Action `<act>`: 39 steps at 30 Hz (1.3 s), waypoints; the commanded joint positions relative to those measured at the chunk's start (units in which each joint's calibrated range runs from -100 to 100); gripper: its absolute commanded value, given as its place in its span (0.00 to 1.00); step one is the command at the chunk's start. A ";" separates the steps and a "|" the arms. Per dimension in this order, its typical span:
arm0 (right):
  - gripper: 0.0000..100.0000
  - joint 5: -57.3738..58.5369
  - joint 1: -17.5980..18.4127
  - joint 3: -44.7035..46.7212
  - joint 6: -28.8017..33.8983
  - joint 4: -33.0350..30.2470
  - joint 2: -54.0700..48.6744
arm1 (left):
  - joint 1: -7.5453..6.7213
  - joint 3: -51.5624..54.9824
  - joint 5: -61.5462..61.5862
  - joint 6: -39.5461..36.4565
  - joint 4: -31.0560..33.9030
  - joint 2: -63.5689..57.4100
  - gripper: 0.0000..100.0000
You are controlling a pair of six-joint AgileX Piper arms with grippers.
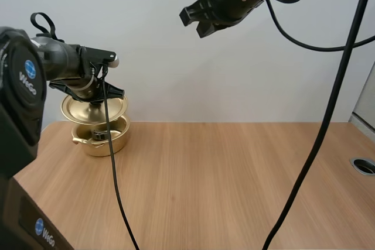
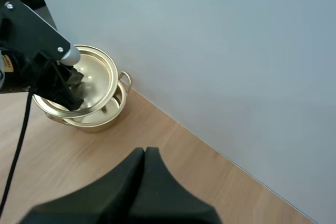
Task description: Open the pot, put the car inside, and close it
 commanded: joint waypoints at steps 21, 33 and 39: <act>0.00 0.00 0.00 0.07 6.33 -8.63 -1.53 | -0.01 -0.18 -9.49 1.04 -0.01 12.12 0.00; 0.00 0.00 0.00 0.07 6.33 -8.63 -2.58 | -0.01 -0.18 -11.31 1.16 -0.01 13.67 0.00; 0.00 0.00 0.00 0.07 6.33 -8.63 -3.57 | -0.01 -0.33 -9.97 1.16 -0.01 15.71 0.00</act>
